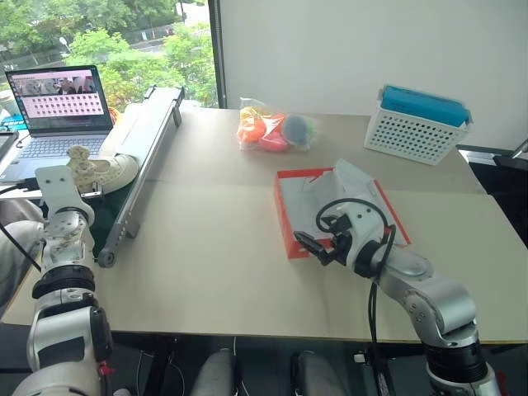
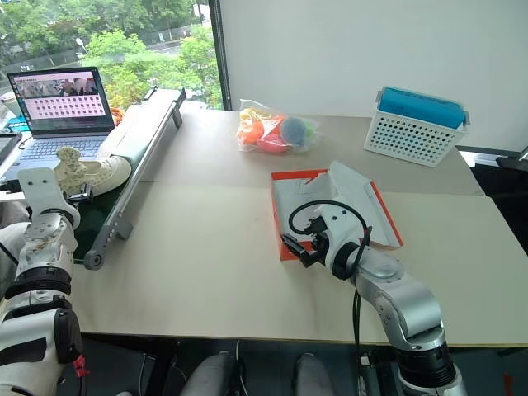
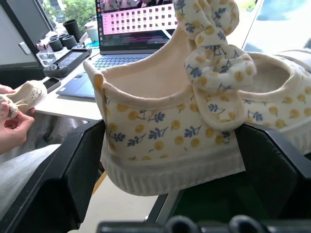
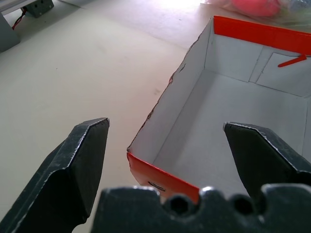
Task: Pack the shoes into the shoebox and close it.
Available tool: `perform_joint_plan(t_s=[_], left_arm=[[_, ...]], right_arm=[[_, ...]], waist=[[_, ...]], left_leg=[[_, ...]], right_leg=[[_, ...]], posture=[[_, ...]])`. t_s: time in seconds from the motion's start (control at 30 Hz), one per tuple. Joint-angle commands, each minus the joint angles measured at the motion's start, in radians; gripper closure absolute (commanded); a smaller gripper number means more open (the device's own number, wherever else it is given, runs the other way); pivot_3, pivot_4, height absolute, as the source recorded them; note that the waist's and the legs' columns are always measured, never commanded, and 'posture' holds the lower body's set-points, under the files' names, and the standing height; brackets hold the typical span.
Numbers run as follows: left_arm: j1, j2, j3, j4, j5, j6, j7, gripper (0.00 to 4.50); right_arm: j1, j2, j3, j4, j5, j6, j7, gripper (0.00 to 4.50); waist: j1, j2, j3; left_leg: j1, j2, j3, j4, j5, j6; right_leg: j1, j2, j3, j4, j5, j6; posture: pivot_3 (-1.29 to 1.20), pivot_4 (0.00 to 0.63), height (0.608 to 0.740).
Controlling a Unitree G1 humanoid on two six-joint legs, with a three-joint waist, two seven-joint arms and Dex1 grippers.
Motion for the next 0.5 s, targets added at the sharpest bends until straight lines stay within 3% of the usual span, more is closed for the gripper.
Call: perform_joint_plan(t_s=[0.03, 0.13, 0.23, 0.5], left_arm=[[-0.011, -0.005, -0.007, -0.042, -0.002, 0.004, -0.02, 0.0], [-0.015, -0.008, -0.008, -0.047, -0.004, 0.003, -0.028, 0.0], [-0.019, -0.01, -0.011, -0.052, -0.003, 0.009, -0.035, 0.66], [-0.034, -0.01, -0.005, -0.042, -0.001, 0.008, -0.043, 3.6]], right_arm=[[0.001, 0.001, -0.037, -0.036, 0.007, 0.006, -0.006, 0.07], [0.003, 0.002, -0.043, -0.038, 0.008, 0.007, -0.007, 0.07], [0.001, 0.003, -0.046, -0.035, 0.006, 0.006, -0.01, 0.0], [-0.005, 0.005, -0.055, -0.034, 0.008, 0.004, -0.014, 0.0]], waist=[[0.002, 0.0, 0.0], [0.005, 0.0, 0.0], [0.008, 0.0, 0.0], [0.003, 0.0, 0.0]], left_leg=[[0.0, 0.0, 0.0, 0.0, 0.0, 0.0], [0.0, 0.0, -0.001, 0.001, 0.0, 0.0], [0.0, 0.0, -0.001, 0.001, 0.0, 0.0], [0.0, 0.0, -0.001, 0.001, 0.0, 0.0]], right_leg=[[0.0, 0.0, 0.0, 0.0, 0.0, 0.0], [0.001, 0.0, -0.002, 0.0, 0.0, 0.0], [0.001, 0.0, -0.002, 0.0, 0.0, 0.0], [0.001, 0.001, -0.001, 0.0, 0.0, 0.0]], posture=[[0.0, 0.15, 0.705], [0.0, 0.15, 0.705], [0.0, 0.15, 0.705], [0.0, 0.15, 0.705]])
